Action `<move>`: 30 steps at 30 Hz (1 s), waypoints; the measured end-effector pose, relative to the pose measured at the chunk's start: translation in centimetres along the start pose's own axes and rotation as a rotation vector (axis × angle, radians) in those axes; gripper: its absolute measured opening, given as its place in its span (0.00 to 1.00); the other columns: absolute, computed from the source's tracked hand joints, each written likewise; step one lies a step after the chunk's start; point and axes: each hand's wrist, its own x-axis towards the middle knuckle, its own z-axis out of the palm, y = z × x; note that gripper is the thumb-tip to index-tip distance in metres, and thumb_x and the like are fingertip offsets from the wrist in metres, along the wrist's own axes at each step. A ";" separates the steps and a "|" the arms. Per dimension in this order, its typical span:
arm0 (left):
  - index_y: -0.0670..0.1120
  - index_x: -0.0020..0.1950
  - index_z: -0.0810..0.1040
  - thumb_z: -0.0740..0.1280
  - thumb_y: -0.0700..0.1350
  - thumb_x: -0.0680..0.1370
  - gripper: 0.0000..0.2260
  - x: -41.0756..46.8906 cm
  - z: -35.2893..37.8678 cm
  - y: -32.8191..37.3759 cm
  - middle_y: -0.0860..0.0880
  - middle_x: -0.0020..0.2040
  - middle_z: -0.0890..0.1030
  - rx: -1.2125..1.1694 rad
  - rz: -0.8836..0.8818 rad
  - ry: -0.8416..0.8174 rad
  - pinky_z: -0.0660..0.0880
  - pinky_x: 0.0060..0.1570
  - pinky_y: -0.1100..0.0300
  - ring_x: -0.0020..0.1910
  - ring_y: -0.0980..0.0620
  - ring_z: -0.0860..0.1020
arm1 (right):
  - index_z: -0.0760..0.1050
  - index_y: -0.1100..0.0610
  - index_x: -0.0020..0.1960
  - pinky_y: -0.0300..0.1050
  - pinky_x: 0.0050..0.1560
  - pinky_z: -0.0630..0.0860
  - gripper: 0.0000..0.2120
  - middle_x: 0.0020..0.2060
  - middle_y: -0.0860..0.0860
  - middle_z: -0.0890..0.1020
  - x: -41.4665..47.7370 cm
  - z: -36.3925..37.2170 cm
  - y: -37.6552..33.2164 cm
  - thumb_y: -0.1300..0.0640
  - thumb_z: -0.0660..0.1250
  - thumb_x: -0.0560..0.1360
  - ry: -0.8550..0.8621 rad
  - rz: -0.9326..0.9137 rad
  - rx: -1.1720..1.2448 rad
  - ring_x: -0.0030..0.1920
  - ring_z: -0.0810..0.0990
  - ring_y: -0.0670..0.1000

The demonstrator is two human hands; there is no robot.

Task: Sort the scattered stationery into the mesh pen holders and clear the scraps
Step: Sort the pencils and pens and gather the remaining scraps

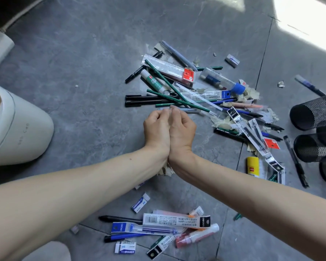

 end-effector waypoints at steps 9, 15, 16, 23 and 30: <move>0.44 0.31 0.71 0.68 0.41 0.76 0.14 -2.4 -1.5 7.6 0.49 0.28 0.77 -0.099 0.116 -0.008 0.72 0.33 0.64 0.29 0.53 0.75 | 0.69 0.55 0.25 0.45 0.38 0.67 0.22 0.22 0.47 0.73 -2.1 3.8 -5.2 0.57 0.62 0.78 -0.031 0.032 0.060 0.31 0.71 0.50; 0.46 0.35 0.72 0.68 0.36 0.73 0.10 -2.5 -7.1 13.3 0.47 0.33 0.77 -0.068 0.318 0.105 0.72 0.38 0.60 0.34 0.51 0.75 | 0.76 0.58 0.39 0.47 0.43 0.72 0.10 0.34 0.51 0.78 -5.5 10.4 -7.2 0.66 0.60 0.76 -0.217 -0.068 0.103 0.41 0.77 0.55; 0.46 0.36 0.73 0.67 0.35 0.73 0.09 -2.4 -8.1 14.1 0.47 0.35 0.78 -0.073 0.344 0.120 0.74 0.40 0.58 0.35 0.50 0.76 | 0.77 0.59 0.41 0.48 0.45 0.74 0.08 0.37 0.54 0.79 -6.2 11.6 -7.5 0.66 0.61 0.75 -0.241 -0.055 0.130 0.42 0.78 0.56; 0.45 0.35 0.74 0.65 0.33 0.73 0.09 -1.8 -15.7 18.0 0.47 0.35 0.78 -0.052 0.442 0.230 0.75 0.38 0.62 0.35 0.52 0.77 | 0.79 0.55 0.33 0.35 0.34 0.71 0.15 0.31 0.50 0.80 -12.2 18.3 -8.1 0.68 0.62 0.73 -0.377 -0.050 0.169 0.38 0.78 0.49; 0.44 0.38 0.77 0.64 0.34 0.73 0.07 -1.3 -21.5 19.3 0.46 0.36 0.79 0.039 0.475 0.254 0.74 0.34 0.64 0.36 0.52 0.79 | 0.82 0.61 0.44 0.38 0.39 0.75 0.10 0.37 0.51 0.83 -16.0 22.9 -6.9 0.63 0.61 0.74 -0.365 0.008 0.202 0.38 0.80 0.47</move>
